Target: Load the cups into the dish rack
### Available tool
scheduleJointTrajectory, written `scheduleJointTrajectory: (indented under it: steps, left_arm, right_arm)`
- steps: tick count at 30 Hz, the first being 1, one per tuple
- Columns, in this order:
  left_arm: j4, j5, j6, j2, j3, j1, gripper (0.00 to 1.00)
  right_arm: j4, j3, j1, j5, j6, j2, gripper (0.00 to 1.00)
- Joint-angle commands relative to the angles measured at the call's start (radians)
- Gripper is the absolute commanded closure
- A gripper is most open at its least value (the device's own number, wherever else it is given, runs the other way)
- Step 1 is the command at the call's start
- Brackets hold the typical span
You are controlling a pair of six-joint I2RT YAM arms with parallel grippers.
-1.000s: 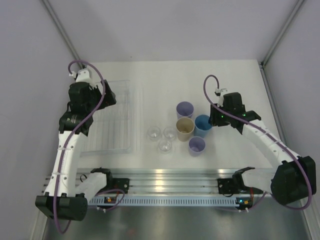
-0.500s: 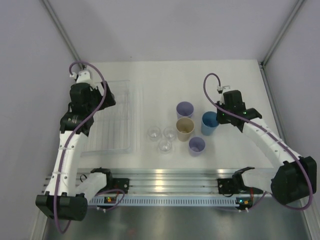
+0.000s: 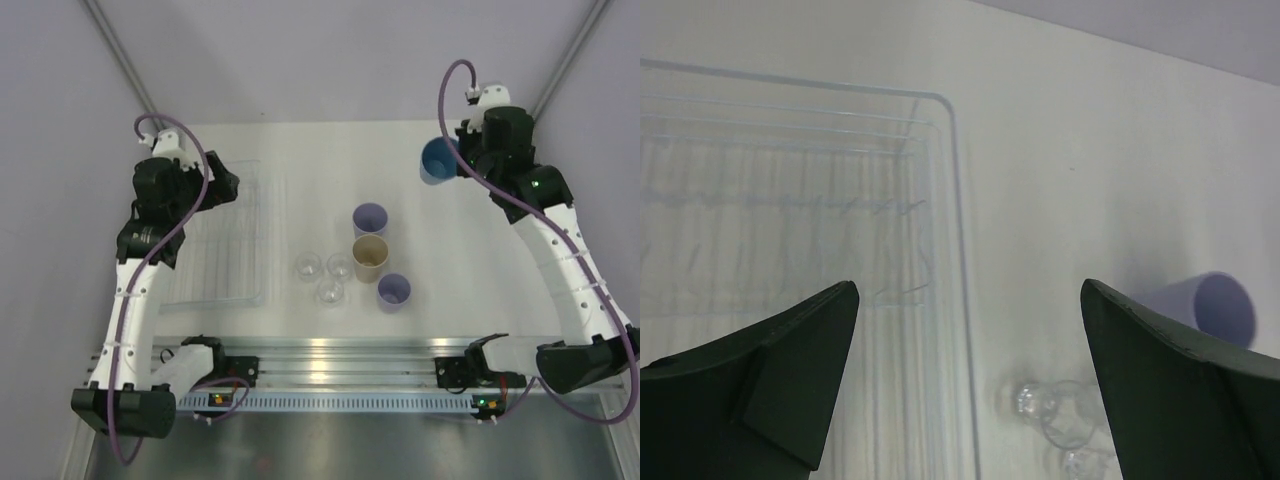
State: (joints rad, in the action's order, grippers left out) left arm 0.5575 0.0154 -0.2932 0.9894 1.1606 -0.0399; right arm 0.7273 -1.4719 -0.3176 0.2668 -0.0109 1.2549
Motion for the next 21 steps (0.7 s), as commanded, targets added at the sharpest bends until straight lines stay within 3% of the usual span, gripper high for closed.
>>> scheduleJointTrajectory:
  steps: [1, 5, 7, 9, 10, 11, 17, 21]
  left_arm:
    - [-0.196, 0.346, -0.116, 0.023, -0.004, 0.003, 0.02]
    - [-0.514, 0.547, -0.367, 0.020, -0.099, 0.003, 0.02]
    - [-0.787, 0.613, -0.469, 0.015, -0.183, 0.003, 0.02]
    - [-0.956, 0.672, -0.630, 0.026, -0.252, 0.003, 0.02]
    - [-1.028, 0.682, -0.680, 0.032, -0.274, 0.003, 0.02]
    - [-1.165, 0.689, -0.772, 0.038, -0.289, 0.003, 0.01]
    - [-1.541, 0.595, -1.045, 0.063, -0.433, 0.003, 0.01]
    - [-1.656, 0.572, -1.152, 0.107, -0.483, 0.002, 0.01]
  right_arm:
    - [-0.041, -0.125, 0.006, -0.150, -0.049, 0.017, 1.00]
    - [-0.268, -0.061, 0.008, -0.511, -0.225, 0.037, 1.00]
    - [-0.481, 0.001, 0.009, -0.616, -0.381, 0.046, 1.00]
    - [-0.641, 0.099, 0.009, -0.767, -0.568, 0.067, 1.00]
    - [-0.831, 0.157, 0.006, -0.806, -0.628, 0.077, 1.00]
    - [-0.900, 0.177, -0.001, -0.834, -0.682, 0.096, 1.00]
    - [-1.193, 0.189, -0.049, -0.961, -0.863, 0.189, 1.00]
    - [-1.400, 0.212, -0.052, -0.997, -1.036, 0.235, 1.00]
